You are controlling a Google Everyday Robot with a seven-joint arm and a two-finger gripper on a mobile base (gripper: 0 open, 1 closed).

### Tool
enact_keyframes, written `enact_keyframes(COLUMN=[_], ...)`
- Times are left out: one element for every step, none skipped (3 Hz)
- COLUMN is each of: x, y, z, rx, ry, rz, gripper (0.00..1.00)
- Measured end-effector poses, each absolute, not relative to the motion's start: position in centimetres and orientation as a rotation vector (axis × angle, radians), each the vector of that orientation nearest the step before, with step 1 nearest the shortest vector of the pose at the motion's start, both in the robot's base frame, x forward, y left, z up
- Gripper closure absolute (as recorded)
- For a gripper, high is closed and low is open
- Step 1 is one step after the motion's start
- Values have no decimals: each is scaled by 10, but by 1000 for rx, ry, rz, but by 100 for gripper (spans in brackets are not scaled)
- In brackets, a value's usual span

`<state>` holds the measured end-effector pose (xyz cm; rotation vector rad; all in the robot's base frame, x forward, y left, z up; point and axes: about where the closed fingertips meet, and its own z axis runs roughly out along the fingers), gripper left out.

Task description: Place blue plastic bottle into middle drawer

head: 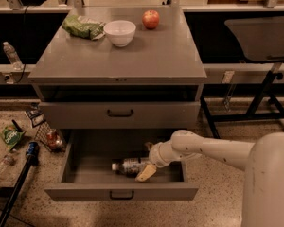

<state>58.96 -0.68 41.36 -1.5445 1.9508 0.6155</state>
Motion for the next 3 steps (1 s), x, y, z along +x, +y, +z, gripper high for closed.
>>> enact_keyframes(x=[583, 556, 537], y=[-29, -79, -115], z=[429, 485, 523], rx=[-1461, -1268, -1063], ry=[1984, 2039, 2073], rz=[587, 520, 432], gripper=[25, 53, 40])
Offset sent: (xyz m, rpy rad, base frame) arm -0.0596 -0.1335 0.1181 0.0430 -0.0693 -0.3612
